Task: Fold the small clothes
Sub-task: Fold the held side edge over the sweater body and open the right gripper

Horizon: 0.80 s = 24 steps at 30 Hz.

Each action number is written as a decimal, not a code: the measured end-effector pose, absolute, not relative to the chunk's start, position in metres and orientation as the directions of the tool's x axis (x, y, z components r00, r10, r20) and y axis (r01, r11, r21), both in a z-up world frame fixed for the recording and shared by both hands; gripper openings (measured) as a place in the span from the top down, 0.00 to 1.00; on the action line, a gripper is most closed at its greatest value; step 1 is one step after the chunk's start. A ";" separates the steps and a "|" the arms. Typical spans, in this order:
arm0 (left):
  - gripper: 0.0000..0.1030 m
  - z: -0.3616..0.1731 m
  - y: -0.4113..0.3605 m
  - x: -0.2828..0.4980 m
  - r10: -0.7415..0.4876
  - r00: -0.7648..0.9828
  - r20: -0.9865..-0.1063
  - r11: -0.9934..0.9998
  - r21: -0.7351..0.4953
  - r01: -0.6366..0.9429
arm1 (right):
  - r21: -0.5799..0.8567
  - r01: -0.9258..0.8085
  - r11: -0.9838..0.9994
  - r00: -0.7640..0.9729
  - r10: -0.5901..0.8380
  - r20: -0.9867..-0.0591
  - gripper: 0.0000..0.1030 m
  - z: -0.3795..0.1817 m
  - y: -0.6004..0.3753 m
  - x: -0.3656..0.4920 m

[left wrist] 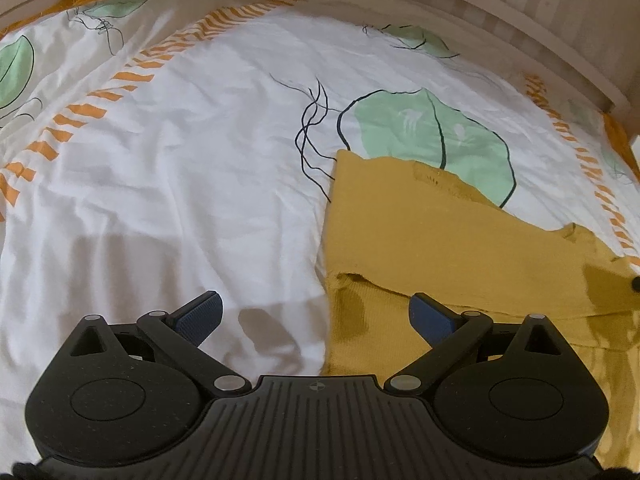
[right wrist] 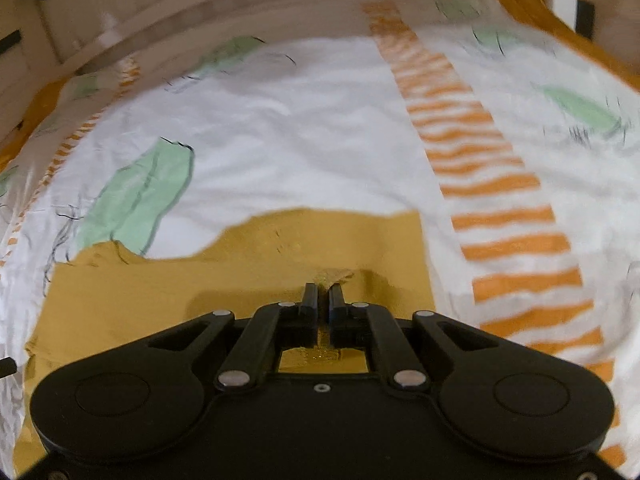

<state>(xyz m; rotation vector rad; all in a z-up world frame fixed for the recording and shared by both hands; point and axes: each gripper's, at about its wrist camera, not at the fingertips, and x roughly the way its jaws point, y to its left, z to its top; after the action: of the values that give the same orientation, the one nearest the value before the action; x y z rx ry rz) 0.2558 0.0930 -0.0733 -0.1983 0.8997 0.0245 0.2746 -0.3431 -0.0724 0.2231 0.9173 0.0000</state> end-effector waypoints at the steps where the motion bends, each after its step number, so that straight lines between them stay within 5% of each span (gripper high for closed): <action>1: 0.02 -0.074 0.093 0.256 -0.065 0.621 -0.781 0.982 -0.162 -0.102 | 0.196 0.101 0.976 0.605 0.096 -0.791 0.88 -0.075 -0.344 0.272; 6: 0.02 -0.076 0.091 0.257 -0.078 0.615 -0.785 0.983 -0.163 -0.083 | 0.237 0.143 0.961 0.588 0.110 -0.801 0.73 -0.087 -0.352 0.273; 8: 0.02 -0.076 0.090 0.257 -0.081 0.613 -0.786 0.983 -0.163 -0.079 | 0.228 0.148 0.962 0.583 0.102 -0.806 0.58 -0.091 -0.352 0.272; 19: 0.02 -0.079 0.088 0.258 -0.077 0.605 -0.793 0.985 -0.153 -0.075 | 0.257 0.136 0.957 0.595 0.129 -0.794 0.51 -0.100 -0.347 0.276; 21: 0.02 -0.078 0.087 0.258 -0.074 0.605 -0.793 0.986 -0.148 -0.073 | 0.239 0.128 0.962 0.594 0.118 -0.796 0.58 -0.099 -0.344 0.277; 23: 0.02 -0.079 0.087 0.258 -0.074 0.603 -0.795 0.987 -0.146 -0.072 | 0.192 0.103 0.976 0.600 0.093 -0.795 0.90 -0.096 -0.337 0.275; 24: 0.02 -0.079 0.087 0.258 -0.074 0.602 -0.795 0.987 -0.146 -0.071 | 0.169 0.086 0.982 0.603 0.084 -0.793 0.90 -0.094 -0.334 0.275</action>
<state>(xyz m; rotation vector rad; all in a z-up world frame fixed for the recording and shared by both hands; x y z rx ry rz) 0.2584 0.0871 -0.0789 -0.1688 0.9266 -0.0019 0.2745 -0.3338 -0.0936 0.1974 0.9253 -0.0014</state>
